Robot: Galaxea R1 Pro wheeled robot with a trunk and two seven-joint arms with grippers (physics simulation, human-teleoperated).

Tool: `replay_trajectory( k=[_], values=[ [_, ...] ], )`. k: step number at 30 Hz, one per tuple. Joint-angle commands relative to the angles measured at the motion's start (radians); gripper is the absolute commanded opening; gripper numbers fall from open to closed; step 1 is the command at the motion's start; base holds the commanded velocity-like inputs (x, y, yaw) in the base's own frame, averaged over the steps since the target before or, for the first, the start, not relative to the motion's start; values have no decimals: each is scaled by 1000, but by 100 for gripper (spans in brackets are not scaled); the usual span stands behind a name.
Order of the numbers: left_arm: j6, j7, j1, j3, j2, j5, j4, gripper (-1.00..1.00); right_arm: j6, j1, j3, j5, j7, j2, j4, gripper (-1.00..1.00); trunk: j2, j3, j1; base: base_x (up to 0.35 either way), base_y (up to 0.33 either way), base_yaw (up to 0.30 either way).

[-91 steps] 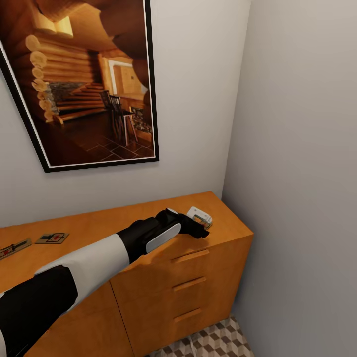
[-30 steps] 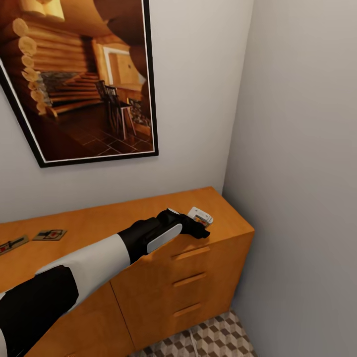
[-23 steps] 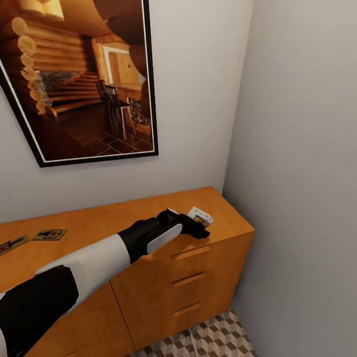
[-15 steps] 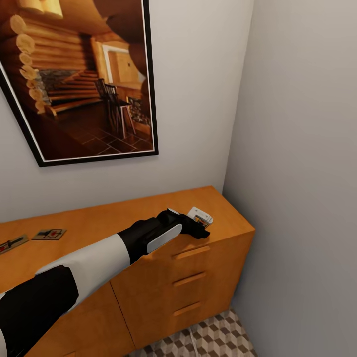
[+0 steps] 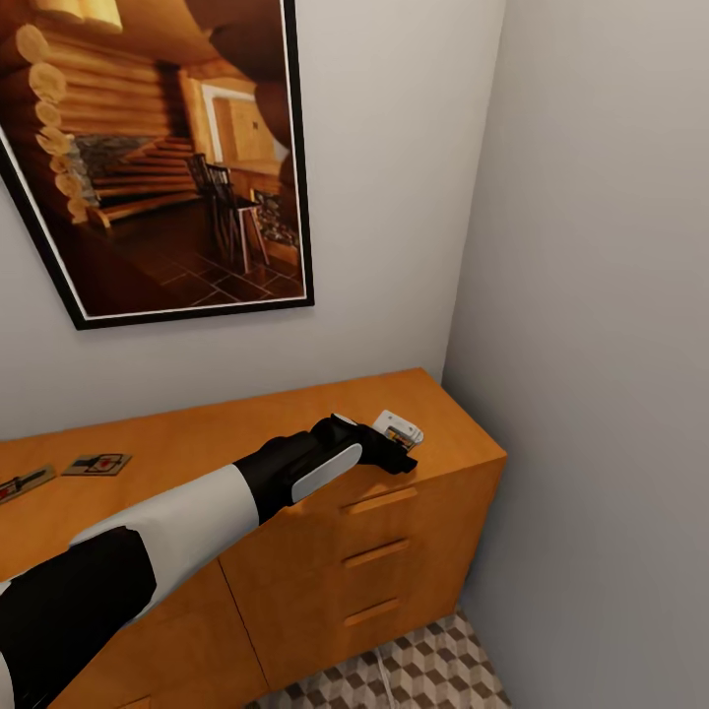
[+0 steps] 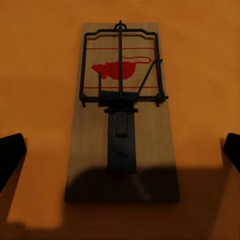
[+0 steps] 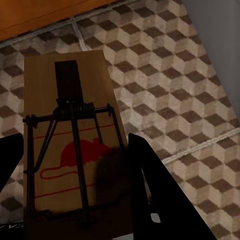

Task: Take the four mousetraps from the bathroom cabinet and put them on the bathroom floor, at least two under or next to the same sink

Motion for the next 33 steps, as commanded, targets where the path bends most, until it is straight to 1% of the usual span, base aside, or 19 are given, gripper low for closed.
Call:
replay_trajectory(
  k=[1,12,13,33],
  values=[
    [2,10,0,-6,1,9,2,100,-4,-1,9,-12,-1,0,1,-100,0,-1,0,0,0,0],
    [3,11,0,-8,2,9,3,100,-4,-1,9,-12,-1,1,1,-100,0,-1,0,0,0,0],
    [3,11,0,-8,2,9,3,-100,-4,-1,9,-12,-1,1,1,-100,0,-1,0,0,0,0],
    [5,12,7,-9,2,9,3,-100,-4,-1,9,-12,-1,2,1,-100,0,-1,0,0,0,0]
  ],
)
